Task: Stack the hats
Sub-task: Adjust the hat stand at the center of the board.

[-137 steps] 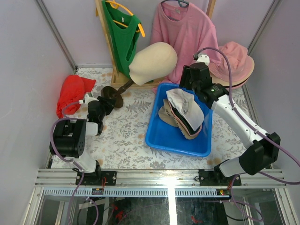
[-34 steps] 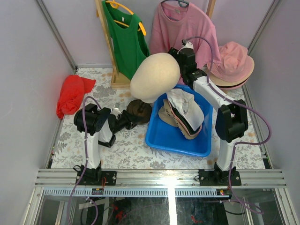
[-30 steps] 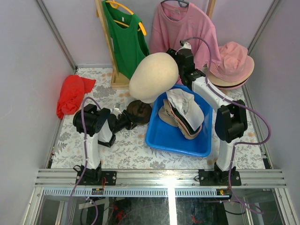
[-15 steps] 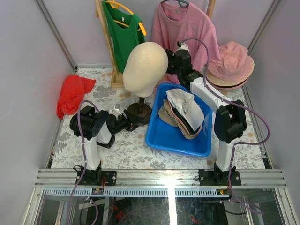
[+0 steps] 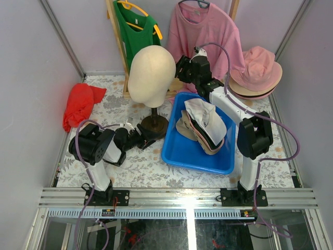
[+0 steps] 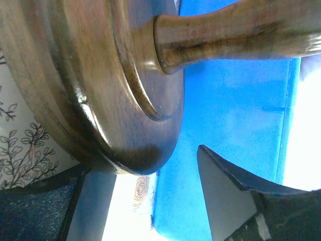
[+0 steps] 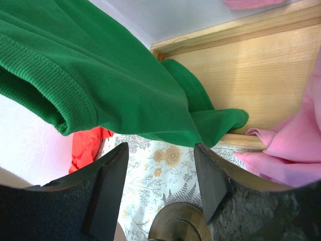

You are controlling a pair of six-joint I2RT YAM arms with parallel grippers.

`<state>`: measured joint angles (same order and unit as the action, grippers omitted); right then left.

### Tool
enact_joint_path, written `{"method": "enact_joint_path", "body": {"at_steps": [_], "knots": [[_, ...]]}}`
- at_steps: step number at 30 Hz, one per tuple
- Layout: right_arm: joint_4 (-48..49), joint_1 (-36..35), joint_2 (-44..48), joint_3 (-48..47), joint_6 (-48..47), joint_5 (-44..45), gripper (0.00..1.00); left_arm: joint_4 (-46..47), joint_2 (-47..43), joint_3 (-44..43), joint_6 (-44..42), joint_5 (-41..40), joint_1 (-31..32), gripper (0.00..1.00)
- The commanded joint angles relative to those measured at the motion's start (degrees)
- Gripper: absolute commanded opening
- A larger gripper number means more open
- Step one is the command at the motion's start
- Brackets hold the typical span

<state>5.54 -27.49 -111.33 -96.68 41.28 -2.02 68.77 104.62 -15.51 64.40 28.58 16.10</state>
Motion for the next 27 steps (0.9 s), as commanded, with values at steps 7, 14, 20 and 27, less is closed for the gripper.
{"method": "enact_joint_path", "body": {"at_steps": [7, 14, 20, 27], "knots": [[3.07, -1.02, 0.55, -3.57, 0.68, 0.55, 0.62, -20.15, -0.63, 4.79, -6.43, -7.3, 0.24, 0.68], [3.07, -1.04, 0.18, -4.03, 0.76, 0.6, 0.62, -23.09, -0.89, 4.72, -6.46, -7.66, 0.24, 0.69], [3.07, -1.06, 0.08, -4.37, 0.82, 0.68, 0.62, -33.6, -2.93, 2.82, -8.0, -7.9, 0.24, 0.74], [3.23, -1.46, -0.43, -5.0, 0.99, 0.7, 0.62, -45.94, -6.74, 2.25, -6.48, -10.59, 0.51, 0.78]]}}
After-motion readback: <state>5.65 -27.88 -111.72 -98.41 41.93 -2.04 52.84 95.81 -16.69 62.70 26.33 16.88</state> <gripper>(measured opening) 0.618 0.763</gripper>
